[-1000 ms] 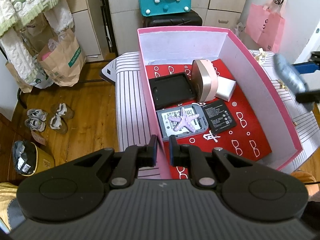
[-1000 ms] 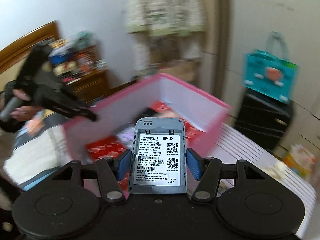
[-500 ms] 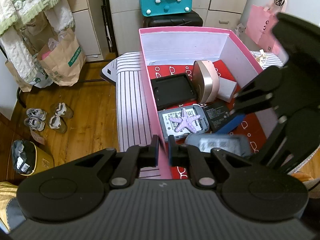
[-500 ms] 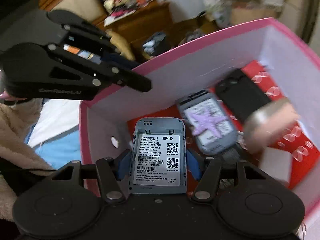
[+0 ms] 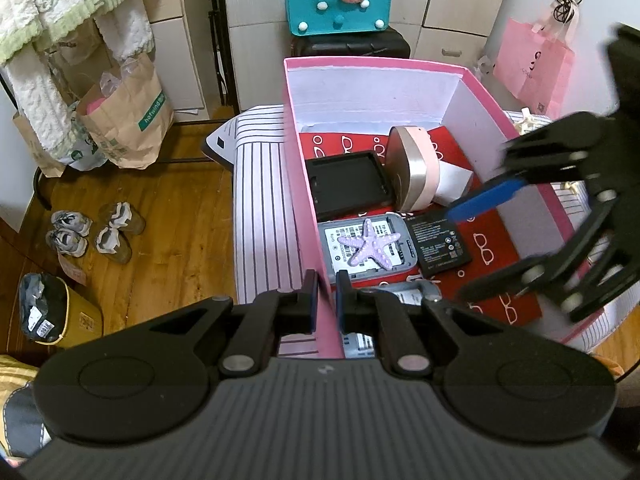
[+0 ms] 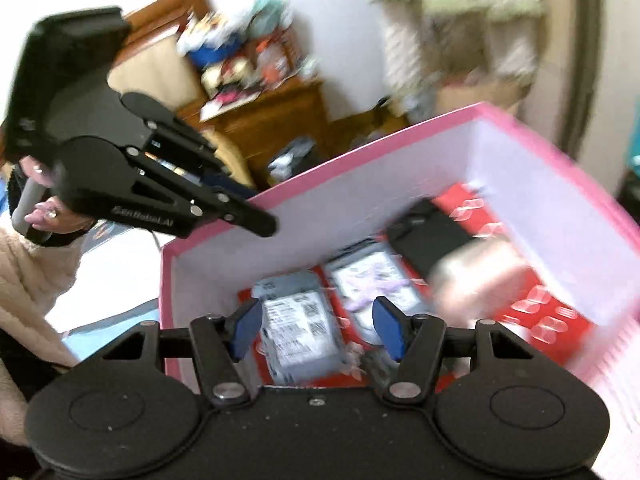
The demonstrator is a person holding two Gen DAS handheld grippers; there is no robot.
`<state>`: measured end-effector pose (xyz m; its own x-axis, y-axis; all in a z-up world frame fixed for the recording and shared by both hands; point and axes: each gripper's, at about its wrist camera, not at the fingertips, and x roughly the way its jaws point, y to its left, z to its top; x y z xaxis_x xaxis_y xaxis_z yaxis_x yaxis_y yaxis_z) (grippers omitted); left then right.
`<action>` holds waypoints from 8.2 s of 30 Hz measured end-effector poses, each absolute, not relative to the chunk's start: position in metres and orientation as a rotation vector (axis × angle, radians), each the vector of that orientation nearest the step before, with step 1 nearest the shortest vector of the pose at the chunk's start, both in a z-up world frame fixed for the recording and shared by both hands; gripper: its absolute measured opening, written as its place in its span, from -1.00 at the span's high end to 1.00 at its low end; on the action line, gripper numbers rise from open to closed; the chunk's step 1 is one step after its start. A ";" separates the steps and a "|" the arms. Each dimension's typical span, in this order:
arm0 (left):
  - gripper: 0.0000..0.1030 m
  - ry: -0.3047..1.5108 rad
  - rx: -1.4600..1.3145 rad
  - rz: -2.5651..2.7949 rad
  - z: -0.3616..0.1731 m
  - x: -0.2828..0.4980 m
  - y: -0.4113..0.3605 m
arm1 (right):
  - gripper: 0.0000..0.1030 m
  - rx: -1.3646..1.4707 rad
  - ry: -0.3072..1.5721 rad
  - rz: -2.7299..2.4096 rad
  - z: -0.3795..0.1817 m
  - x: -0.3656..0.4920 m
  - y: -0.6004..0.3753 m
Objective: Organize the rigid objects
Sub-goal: 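Carry the grey router into the box and open the right tool, then lower the right tool onto the AA battery and grasp it, then carry the AA battery into the box and release it, then move the right tool back over the table toward the yellow starfish, then close the right tool on the yellow starfish with the hair clip, then carry the yellow starfish into the box and open the right tool, then move the right tool to the loose silver key and grasp it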
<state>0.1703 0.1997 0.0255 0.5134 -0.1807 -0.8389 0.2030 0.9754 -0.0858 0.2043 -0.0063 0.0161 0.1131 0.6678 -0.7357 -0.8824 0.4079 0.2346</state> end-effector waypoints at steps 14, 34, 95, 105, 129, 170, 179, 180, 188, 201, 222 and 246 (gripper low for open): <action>0.84 1.002 0.017 -0.170 0.026 0.168 0.192 | -0.16 -0.189 0.879 0.718 0.022 0.152 -0.164; 0.84 0.988 0.125 -0.112 0.027 0.166 0.173 | 0.53 -0.163 0.901 0.505 -0.072 0.125 -0.224; 0.83 0.968 0.006 -0.191 0.018 0.158 0.198 | 0.61 -0.003 0.866 0.890 0.062 0.194 -0.100; 0.83 0.963 -0.015 -0.169 0.018 0.156 0.196 | 0.44 0.102 0.817 0.544 0.036 0.173 -0.213; 0.83 0.967 0.016 -0.132 0.019 0.156 0.189 | -0.09 0.116 0.904 0.280 -0.074 0.195 -0.284; 0.84 0.942 0.020 -0.149 0.018 0.153 0.190 | -0.03 -0.005 0.703 0.292 -0.036 0.191 -0.223; 0.86 0.946 0.106 -0.176 0.020 0.155 0.186 | -0.04 -0.032 0.695 0.505 0.024 0.173 -0.173; 0.86 0.945 0.119 -0.178 0.021 0.154 0.184 | -0.04 -0.030 0.698 0.537 0.030 0.172 -0.167; 0.86 0.951 0.150 -0.191 0.021 0.154 0.183 | -0.04 -0.026 0.757 0.844 0.054 0.174 -0.098; 0.86 0.917 0.113 -0.210 0.018 0.150 0.189 | -0.04 0.038 1.062 1.098 0.004 0.205 0.000; 0.83 0.902 0.074 -0.234 0.017 0.149 0.195 | -0.15 0.064 0.860 0.948 0.036 0.187 -0.066; 0.81 0.898 0.061 -0.220 0.015 0.148 0.194 | -0.14 0.153 0.782 0.542 -0.042 0.163 -0.197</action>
